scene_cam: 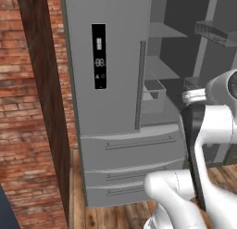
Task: Place one of the steaks on the plate and the other in the bowl. Then place the bowl in the fridge.
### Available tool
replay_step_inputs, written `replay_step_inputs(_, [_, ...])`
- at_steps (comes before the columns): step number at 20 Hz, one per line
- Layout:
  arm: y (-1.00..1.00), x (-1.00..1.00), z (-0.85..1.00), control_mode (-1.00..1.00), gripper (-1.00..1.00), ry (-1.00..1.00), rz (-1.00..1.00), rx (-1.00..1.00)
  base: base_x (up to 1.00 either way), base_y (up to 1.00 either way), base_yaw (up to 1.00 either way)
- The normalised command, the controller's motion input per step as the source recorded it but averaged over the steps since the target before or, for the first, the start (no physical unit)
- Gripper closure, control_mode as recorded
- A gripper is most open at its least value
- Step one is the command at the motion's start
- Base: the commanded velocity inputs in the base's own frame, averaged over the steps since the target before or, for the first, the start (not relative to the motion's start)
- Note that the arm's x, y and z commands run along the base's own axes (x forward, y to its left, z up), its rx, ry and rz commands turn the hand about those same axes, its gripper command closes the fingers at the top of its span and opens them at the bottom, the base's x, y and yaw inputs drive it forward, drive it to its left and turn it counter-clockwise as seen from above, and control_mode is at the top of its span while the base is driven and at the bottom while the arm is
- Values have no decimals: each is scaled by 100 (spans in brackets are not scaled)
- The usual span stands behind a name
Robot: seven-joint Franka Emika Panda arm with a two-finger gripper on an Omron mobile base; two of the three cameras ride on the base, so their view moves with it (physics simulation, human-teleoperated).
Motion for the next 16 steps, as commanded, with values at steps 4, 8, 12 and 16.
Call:
replay_step_inputs(4, [73,0,1,-100,-100,0,13,29,0,0,0])
replay_step_inputs(8, [30,26,7,-100,-100,13,21,21,0,0,0])
replay_step_inputs(12, [9,73,-1,-100,-100,12,28,13,0,0,0])
replay_step_inputs(16, [1,93,-18,-100,-100,-6,10,2,0,0,0])
